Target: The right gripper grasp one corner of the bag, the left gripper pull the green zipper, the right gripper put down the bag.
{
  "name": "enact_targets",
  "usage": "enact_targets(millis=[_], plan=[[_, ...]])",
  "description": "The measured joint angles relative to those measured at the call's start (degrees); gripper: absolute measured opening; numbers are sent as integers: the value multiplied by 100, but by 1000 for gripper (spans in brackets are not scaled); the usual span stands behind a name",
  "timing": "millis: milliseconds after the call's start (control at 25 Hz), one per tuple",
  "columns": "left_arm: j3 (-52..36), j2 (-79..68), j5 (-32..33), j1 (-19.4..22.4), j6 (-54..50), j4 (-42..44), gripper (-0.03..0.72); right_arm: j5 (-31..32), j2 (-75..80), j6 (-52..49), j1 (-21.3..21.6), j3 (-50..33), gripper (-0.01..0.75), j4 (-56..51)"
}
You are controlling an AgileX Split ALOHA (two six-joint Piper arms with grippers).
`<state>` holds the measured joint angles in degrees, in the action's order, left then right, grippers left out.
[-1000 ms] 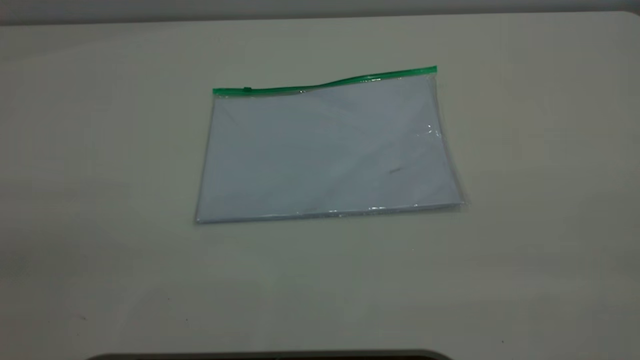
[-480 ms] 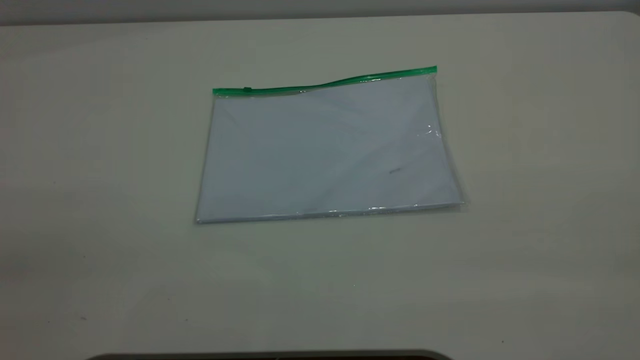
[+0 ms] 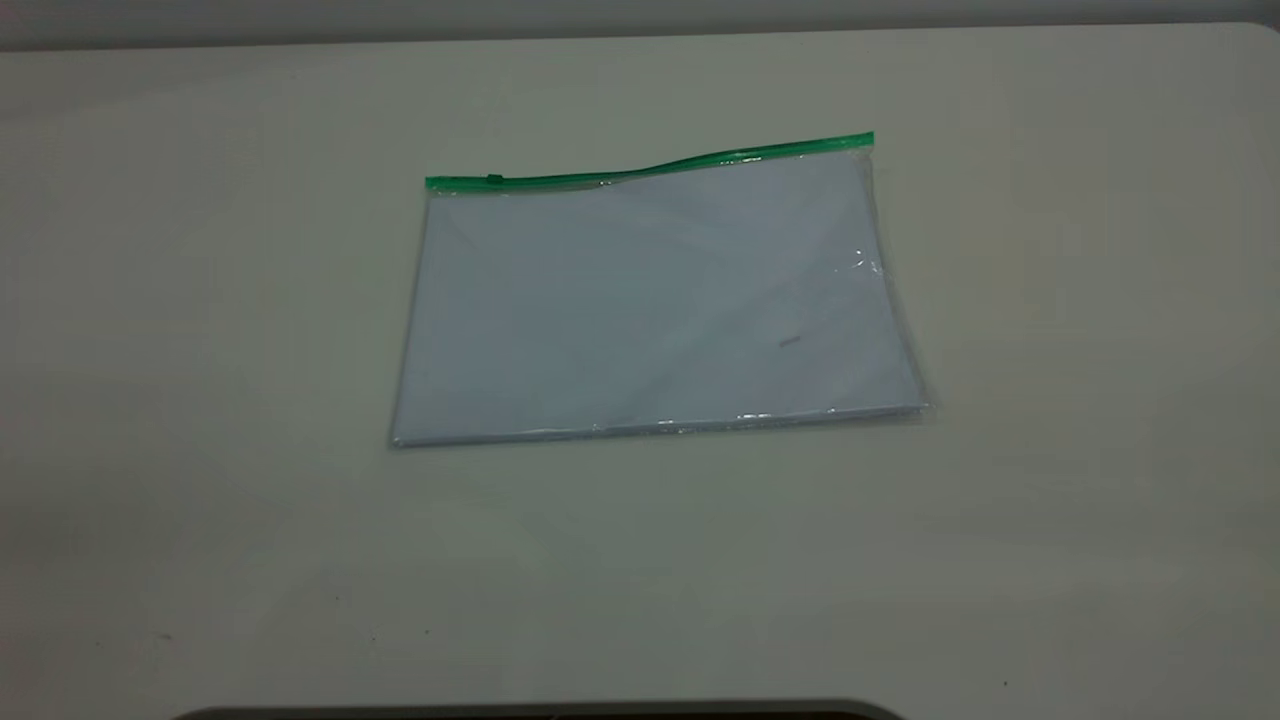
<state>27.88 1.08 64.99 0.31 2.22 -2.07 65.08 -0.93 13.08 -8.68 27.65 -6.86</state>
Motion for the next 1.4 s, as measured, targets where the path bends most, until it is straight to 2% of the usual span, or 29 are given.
enact_targets(millis=[320,600,800,1400], plan=[[0,0,2,0,0,0,520,0,0,0,27,0,592,0],[0,0,2,0,0,0,520,0,0,-120,759,0,592,59],[0,0,2,0,0,0,520,-5,0,-545,1052,0,592,340],[0,0,2,0,0,0,520,-5,0,-641,1067,0,592,386]])
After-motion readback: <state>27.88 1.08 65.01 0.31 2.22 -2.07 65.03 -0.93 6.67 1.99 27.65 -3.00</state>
